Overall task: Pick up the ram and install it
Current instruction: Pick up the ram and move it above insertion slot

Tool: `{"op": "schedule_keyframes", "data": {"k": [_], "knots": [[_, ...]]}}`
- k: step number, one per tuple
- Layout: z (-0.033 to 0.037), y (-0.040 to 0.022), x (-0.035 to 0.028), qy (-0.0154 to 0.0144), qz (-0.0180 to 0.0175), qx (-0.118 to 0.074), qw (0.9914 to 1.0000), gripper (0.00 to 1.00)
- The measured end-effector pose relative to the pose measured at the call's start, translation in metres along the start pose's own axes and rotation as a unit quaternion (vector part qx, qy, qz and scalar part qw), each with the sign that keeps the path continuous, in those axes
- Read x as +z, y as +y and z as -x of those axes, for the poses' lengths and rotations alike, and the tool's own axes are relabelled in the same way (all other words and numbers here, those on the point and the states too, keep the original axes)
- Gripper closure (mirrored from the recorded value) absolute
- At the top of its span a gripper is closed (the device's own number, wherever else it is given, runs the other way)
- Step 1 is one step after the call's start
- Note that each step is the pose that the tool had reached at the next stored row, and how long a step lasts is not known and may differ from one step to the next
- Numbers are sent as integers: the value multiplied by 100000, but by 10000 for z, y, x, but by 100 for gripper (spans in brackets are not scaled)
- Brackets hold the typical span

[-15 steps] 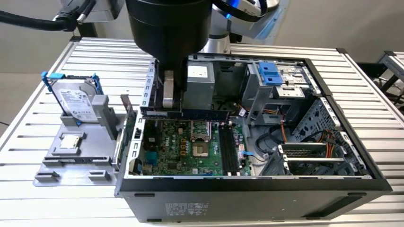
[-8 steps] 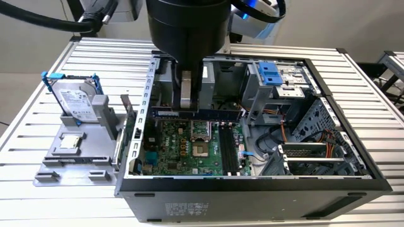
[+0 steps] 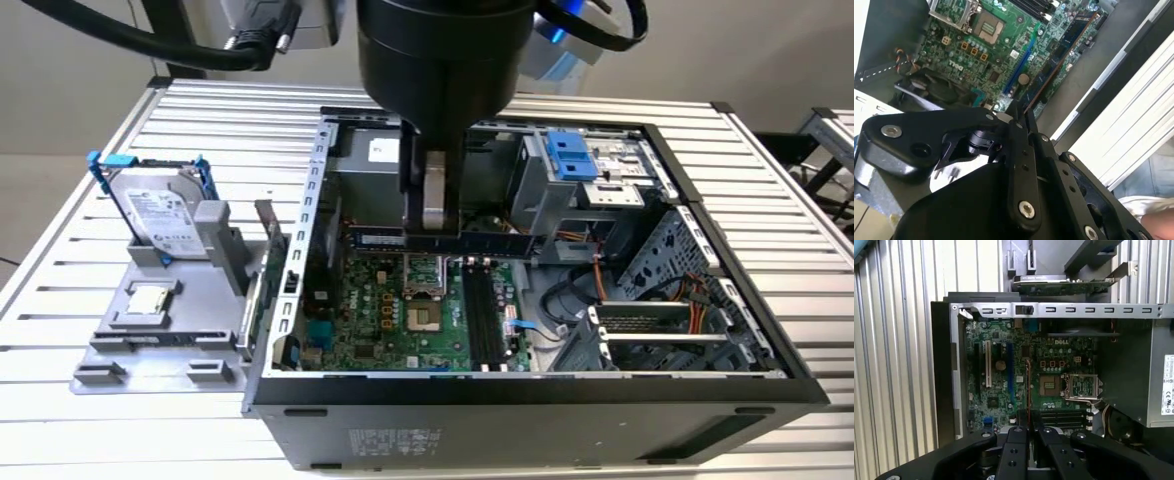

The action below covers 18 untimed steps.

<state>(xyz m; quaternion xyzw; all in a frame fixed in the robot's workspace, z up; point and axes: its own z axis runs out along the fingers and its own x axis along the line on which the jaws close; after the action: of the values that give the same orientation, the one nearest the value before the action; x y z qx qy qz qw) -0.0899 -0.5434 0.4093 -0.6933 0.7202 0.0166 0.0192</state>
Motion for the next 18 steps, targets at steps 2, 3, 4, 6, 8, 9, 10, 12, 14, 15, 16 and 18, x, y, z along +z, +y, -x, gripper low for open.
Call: {"op": "schedule_keyframes", "data": {"k": [2,3,4,6,8,9,10,12,14,15,16,18], "knots": [[2,-50,1,-3,-1,1,100000,100],[3,-73,1,-6,-2,-3,100000,100],[3,-96,1,-3,-2,-2,100000,100],[5,-137,1,-4,-2,0,100000,100],[7,-177,1,0,0,1,100000,100],[7,-196,1,-4,-1,-1,100000,100],[8,-216,2,-5,-1,1,100000,100],[9,-252,2,-5,-3,-1,100000,100],[11,-288,2,-1,0,0,100000,100],[11,-302,2,-3,-1,0,100000,100],[12,-317,2,-2,0,-2,100000,100],[13,-346,2,-1,-2,0,100000,100]]}}
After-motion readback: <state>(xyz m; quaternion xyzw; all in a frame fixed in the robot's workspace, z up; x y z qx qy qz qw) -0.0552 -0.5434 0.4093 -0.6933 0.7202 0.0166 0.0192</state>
